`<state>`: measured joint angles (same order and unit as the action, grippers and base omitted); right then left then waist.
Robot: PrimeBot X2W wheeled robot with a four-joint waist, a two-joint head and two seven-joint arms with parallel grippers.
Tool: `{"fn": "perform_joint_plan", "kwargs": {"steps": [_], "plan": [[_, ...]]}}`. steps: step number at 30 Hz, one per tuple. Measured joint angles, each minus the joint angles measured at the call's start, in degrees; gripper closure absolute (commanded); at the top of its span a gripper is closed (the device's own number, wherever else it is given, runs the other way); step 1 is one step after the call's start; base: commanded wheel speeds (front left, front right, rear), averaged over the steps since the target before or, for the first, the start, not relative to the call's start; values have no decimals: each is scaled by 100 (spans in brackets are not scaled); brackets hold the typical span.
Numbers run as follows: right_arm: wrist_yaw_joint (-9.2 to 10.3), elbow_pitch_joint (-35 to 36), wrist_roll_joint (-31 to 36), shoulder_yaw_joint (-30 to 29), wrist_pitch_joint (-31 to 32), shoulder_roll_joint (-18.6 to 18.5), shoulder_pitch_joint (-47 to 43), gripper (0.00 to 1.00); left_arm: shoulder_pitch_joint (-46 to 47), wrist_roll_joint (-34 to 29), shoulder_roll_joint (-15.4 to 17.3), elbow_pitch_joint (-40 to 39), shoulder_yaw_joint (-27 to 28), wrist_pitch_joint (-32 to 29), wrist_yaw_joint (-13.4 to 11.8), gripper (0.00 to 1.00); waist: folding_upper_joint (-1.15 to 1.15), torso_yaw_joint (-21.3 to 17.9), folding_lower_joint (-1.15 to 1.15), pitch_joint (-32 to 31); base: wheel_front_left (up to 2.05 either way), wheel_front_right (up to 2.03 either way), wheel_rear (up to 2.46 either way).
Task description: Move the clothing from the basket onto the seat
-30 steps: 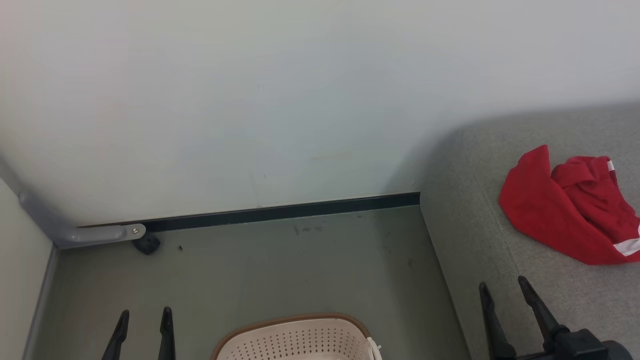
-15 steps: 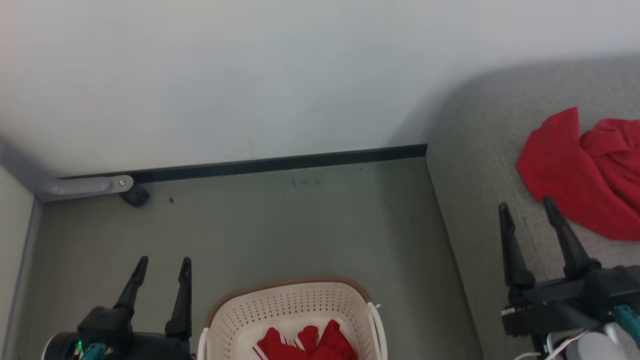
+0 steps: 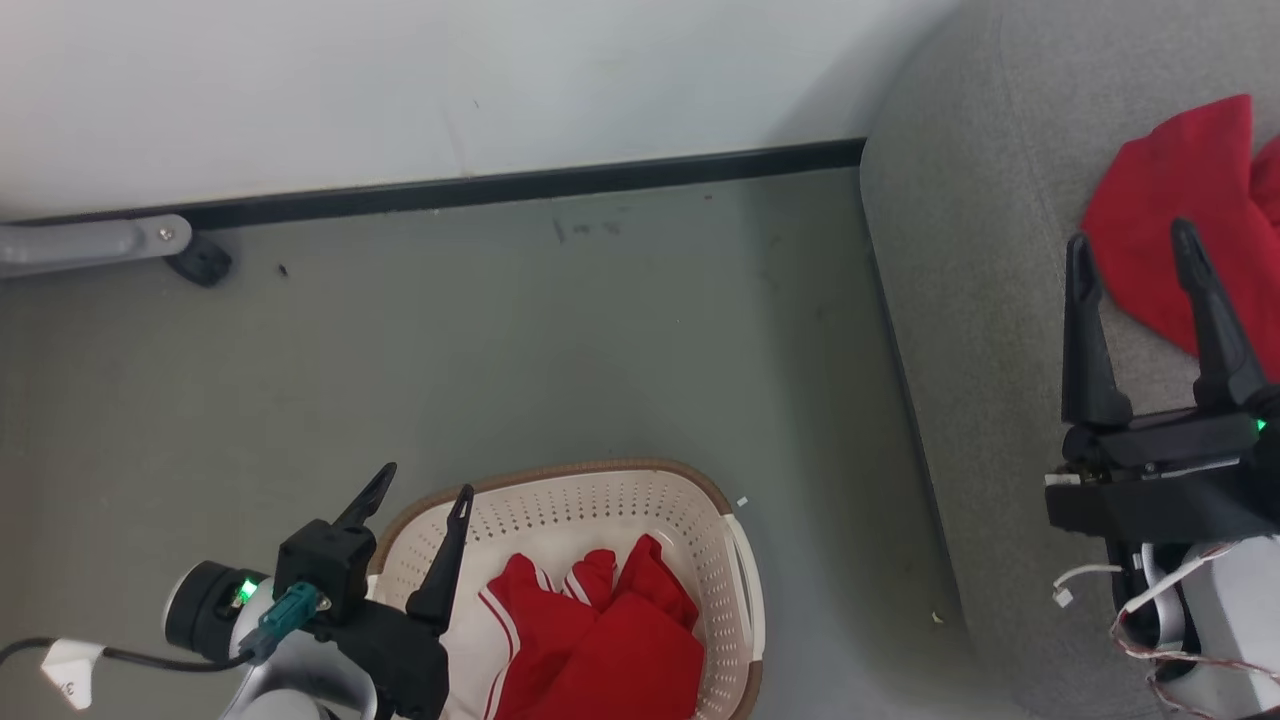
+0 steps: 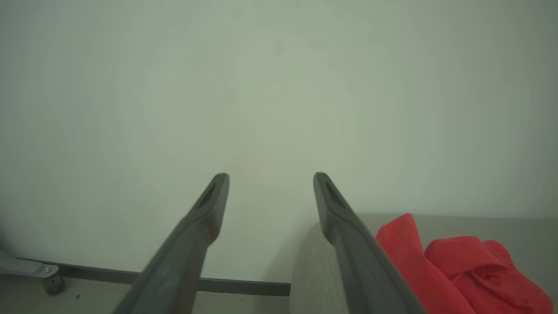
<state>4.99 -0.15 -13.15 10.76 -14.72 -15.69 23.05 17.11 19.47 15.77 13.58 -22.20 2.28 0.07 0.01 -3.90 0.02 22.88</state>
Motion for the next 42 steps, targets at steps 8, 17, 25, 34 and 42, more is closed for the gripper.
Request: {"fn": "perform_joint_plan", "kwargs": {"steps": [8, 17, 25, 34, 42], "plan": [[-5, 170, 0, -119, 0, -35, 563, 0, 521, -230, 89, 488, -275, -367, 305, 0, 0, -125, 0, 675, 0, 0, 0], [-5, 219, 18, -197, -1, -69, 1015, 0, 894, -350, 158, 1043, -548, -605, 457, 0, 1, -235, -1, 1330, 0, 0, 0], [-48, 244, 109, -175, -1, -66, 1435, 0, 1094, -504, 35, 1466, -860, -731, 601, 0, 1, -309, 0, 1857, 0, 0, 0], [-73, 325, 118, -123, -2, 8, 1758, 0, 1296, -554, -129, 1908, -1215, -825, 656, 0, 0, -411, -1, 2282, 0, 0, 0], [-98, 367, 168, -35, -5, 104, 2047, 0, 1586, -575, -126, 2203, -1346, -878, 700, 0, 0, -542, -1, 2608, 0, 0, 0]]}}
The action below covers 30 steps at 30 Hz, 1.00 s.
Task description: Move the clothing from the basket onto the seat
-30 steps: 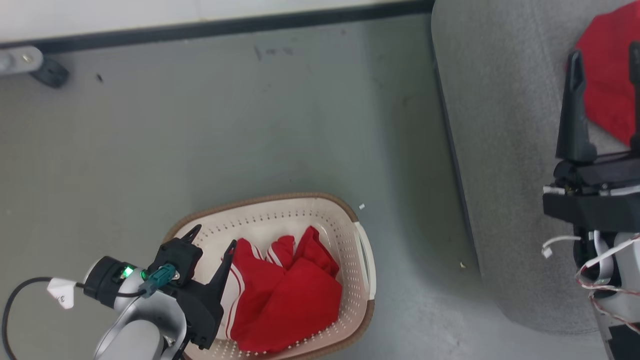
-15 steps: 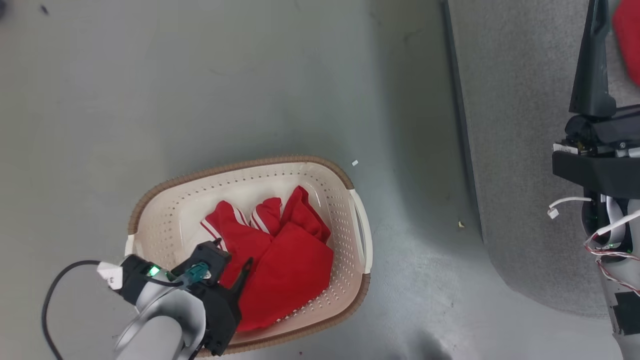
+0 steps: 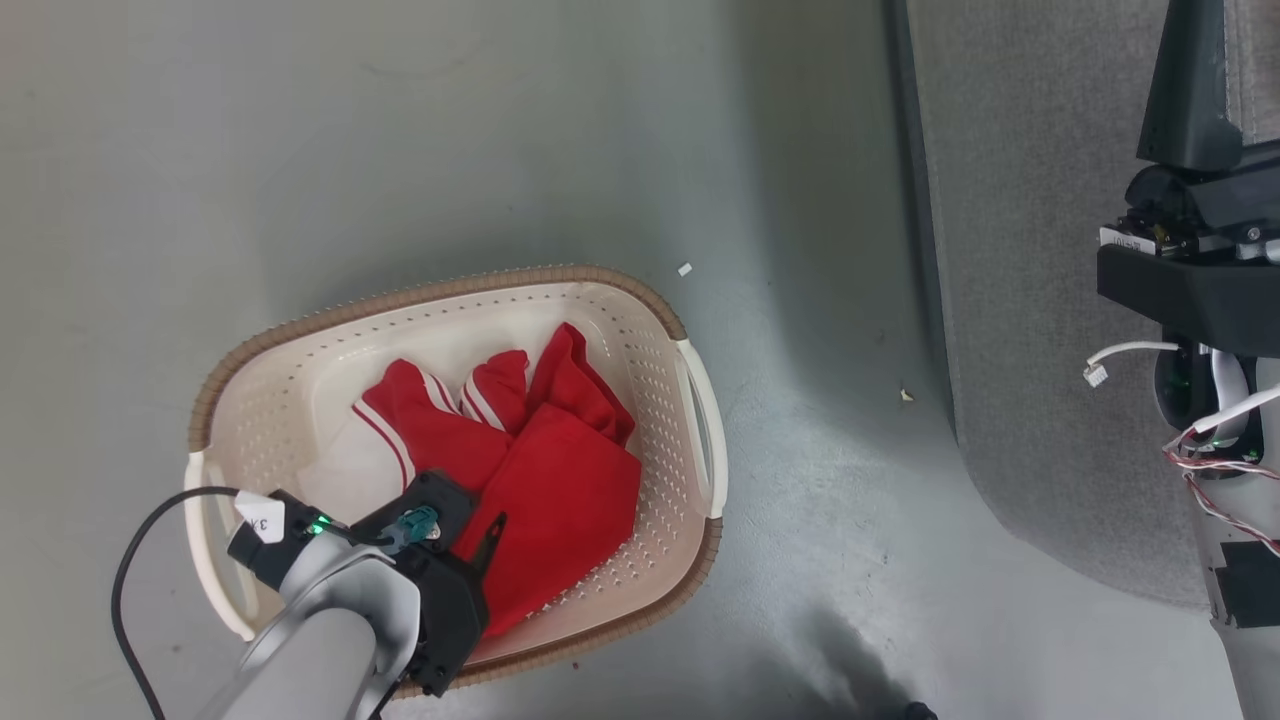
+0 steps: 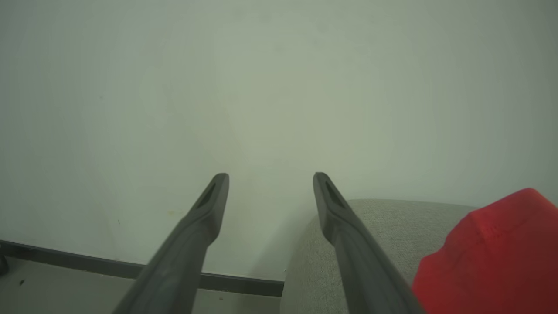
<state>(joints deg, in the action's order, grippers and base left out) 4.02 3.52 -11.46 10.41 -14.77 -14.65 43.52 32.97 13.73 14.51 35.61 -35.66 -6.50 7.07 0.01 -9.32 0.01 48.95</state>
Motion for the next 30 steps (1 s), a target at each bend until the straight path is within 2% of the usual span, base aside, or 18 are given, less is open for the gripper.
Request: {"fn": "perform_joint_plan", "kwargs": {"steps": [30], "plan": [[-58, 78, 85, 86, -1, 190, 294, 0, 695, -3, -34, 1193, -135, 105, 8, 0, -1, -468, -1, 813, 0, 0, 0]]}}
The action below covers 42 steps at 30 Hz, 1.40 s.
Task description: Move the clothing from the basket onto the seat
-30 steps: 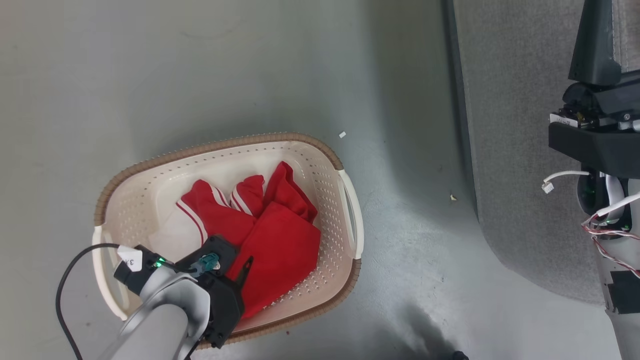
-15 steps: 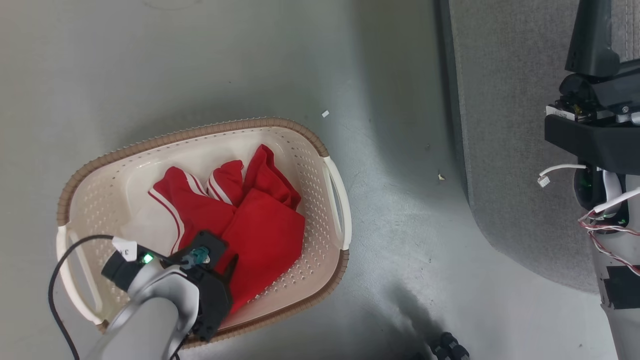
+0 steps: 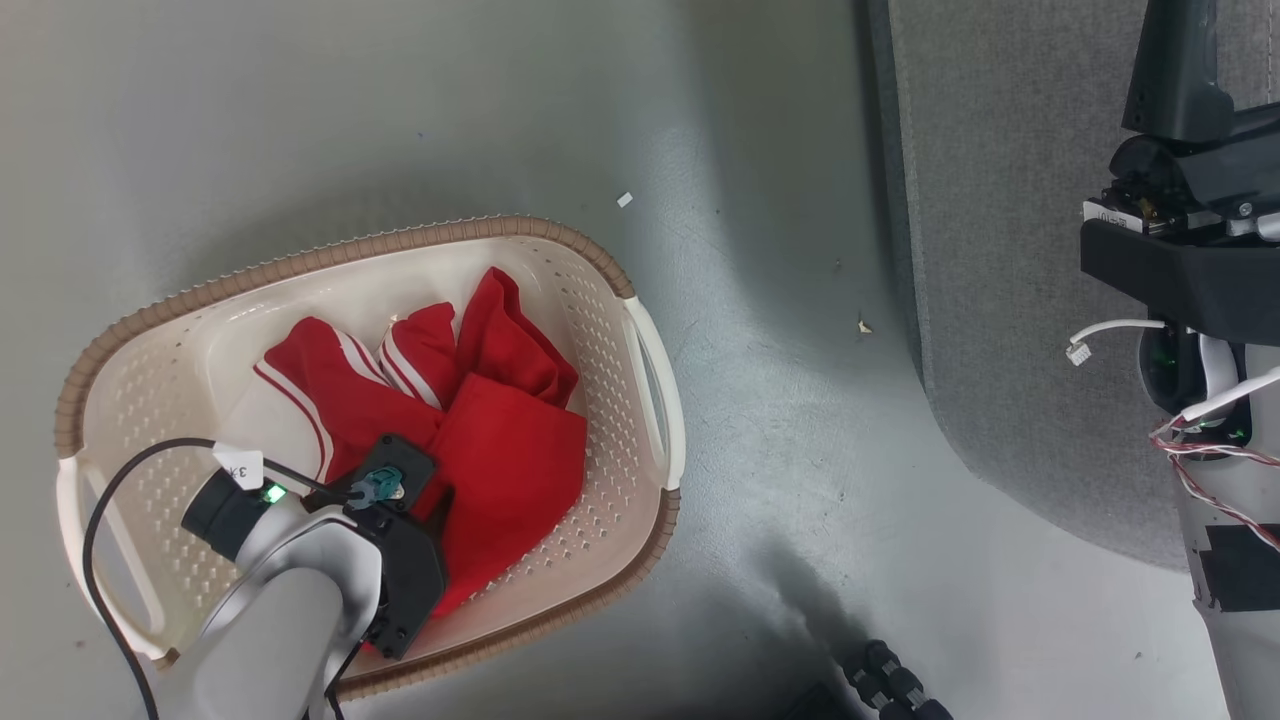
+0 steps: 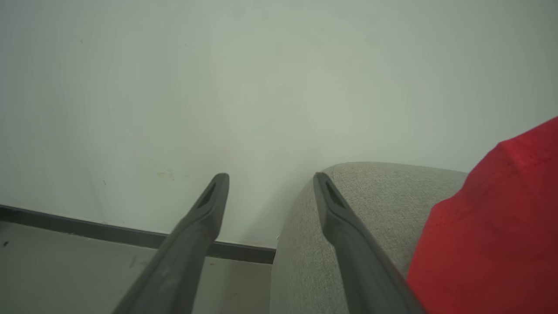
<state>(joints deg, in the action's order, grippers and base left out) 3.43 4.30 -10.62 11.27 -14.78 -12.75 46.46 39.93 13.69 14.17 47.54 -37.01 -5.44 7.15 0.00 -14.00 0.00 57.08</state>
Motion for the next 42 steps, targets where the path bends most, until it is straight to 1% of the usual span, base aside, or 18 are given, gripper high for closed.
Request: {"fn": "perform_joint_plan", "kwargs": {"steps": [4, 5, 6, 7, 8, 9, 16, 24, 29, 30, 36, 42], "plan": [[-11, -10, 7, -2, 0, 0, 0, 0, 69, 0, -37, 124, -18, 35, 0, 0, 0, -25, 0, 57, 0, 0, 0], [-26, -13, 7, -2, 0, 0, 0, 0, 90, 0, -66, 151, -16, 53, -1, 3, 0, -28, 0, 65, 0, 0, 0], [-38, -14, 7, -1, 0, 4, 0, 0, 102, 0, -94, 172, -16, 58, -1, 31, 0, -30, 0, 73, 0, 0, 0], [-38, -14, 8, 0, 0, 7, 0, 0, 107, 0, -116, 196, -18, 60, -1, 55, 0, -32, 0, 80, 0, 0, 0], [-38, -14, 9, 0, 0, 7, 0, 0, 108, 0, -131, 219, -20, 78, -1, 71, 0, -34, 0, 88, 0, 0, 0], [-40, -14, 10, -1, 0, 7, 0, 0, 110, 0, -141, 240, -26, 102, -1, 100, 0, -35, 0, 96, 0, 0, 0], [-40, -93, 58, -68, 0, -5, -2, 0, 219, 1, -215, 392, -68, 245, 0, 100, 0, -13, 0, 120, 0, 0, 0], [-44, -241, 69, -109, 0, -18, -5, 0, 224, 67, -337, 410, -53, 649, 1, 100, 0, 116, 0, -35, 0, 0, 0], [-77, -343, 101, -134, 0, -37, -21, 0, 222, 177, -407, 368, 2, 1015, 1, 100, 0, 221, 0, -215, 0, 0, 0], [-77, -343, 101, -134, 0, -37, -21, 0, 222, 177, -407, 368, 2, 1015, 1, 100, 0, 221, 0, -215, 0, 0, 0], [-101, -547, 175, -174, 0, -119, -155, 0, 205, 404, -572, 259, 89, 1482, 34, 100, 0, 379, 0, -497, 0, 0, 0], [-192, -776, 220, -174, 0, -196, -302, 0, 170, 588, -671, 185, 190, 1822, 41, 100, 0, 582, 0, -850, 0, 0, 0]]}}
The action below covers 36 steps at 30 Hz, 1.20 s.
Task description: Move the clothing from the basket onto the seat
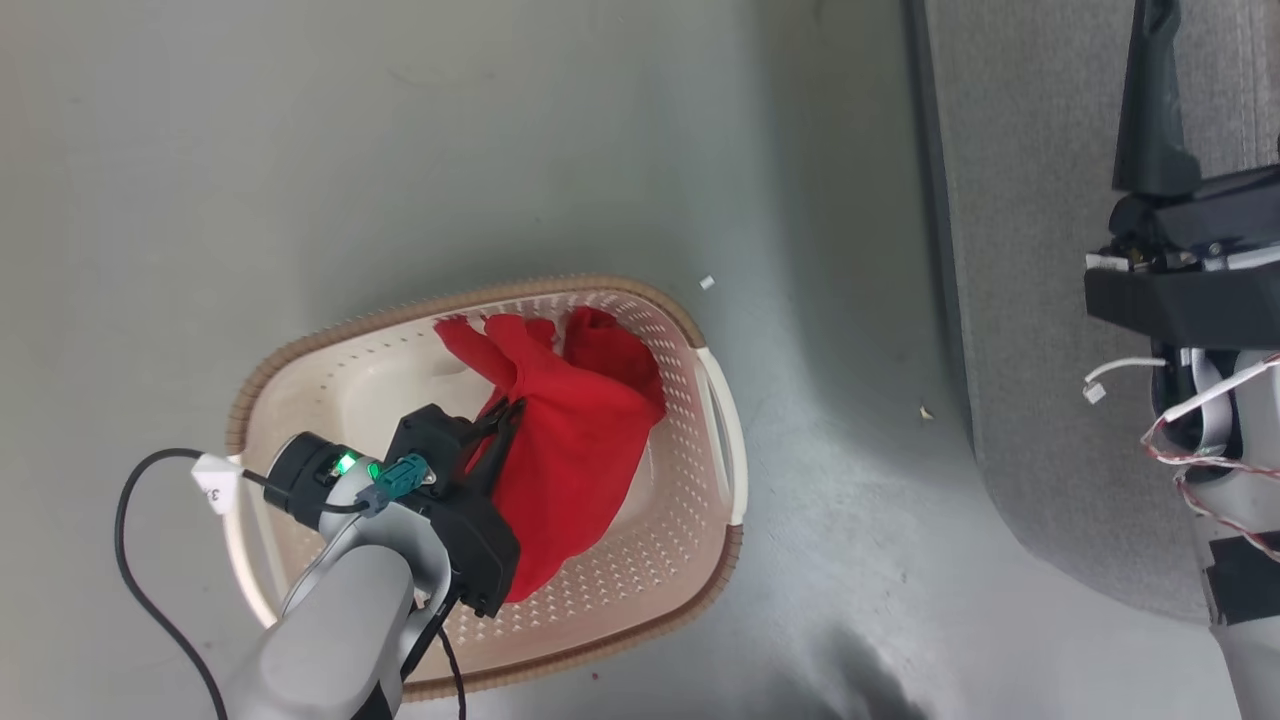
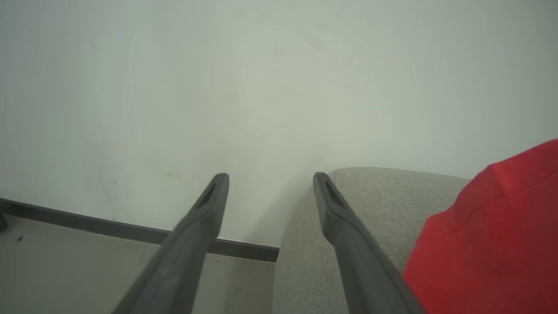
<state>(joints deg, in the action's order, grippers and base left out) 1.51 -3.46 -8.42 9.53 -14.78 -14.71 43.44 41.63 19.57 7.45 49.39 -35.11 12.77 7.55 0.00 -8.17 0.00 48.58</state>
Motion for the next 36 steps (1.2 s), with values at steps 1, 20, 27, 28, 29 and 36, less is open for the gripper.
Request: {"fn": "perform_joint_plan", "kwargs": {"steps": [1, 20, 27, 28, 29, 36], "plan": [[-2, -48, 2, 0, 0, -11, -24, 0, -7, 56, -18, -20, 23, 3, 1, 100, 0, 38, 0, -65, 0, 0, 0], [-147, -829, 37, 74, 2, -9, -905, 0, -120, 220, 264, -703, 31, 151, 1, 100, 0, 732, 0, -1573, 0, 0, 0], [-204, -1077, 12, 215, 3, 149, -1116, 0, -141, 285, 514, -1037, -133, 153, 1, 100, -1, 884, -1, -2189, 0, 0, 0], [-213, -1134, 10, 233, 3, 166, -1152, 0, -172, 334, 548, -1092, -148, 153, 1, 100, -1, 899, -1, -2277, 0, 0, 0], [-231, -1182, -4, 250, 4, 181, -1189, 0, -216, 411, 572, -1138, -177, 154, 1, 100, 0, 911, -1, -2364, 0, 0, 0], [-324, -1426, -22, 370, 5, 282, -1567, 0, -427, 577, 781, -1499, -405, 154, 1, 100, -1, 954, -1, -2984, 0, 0, 0]]}}
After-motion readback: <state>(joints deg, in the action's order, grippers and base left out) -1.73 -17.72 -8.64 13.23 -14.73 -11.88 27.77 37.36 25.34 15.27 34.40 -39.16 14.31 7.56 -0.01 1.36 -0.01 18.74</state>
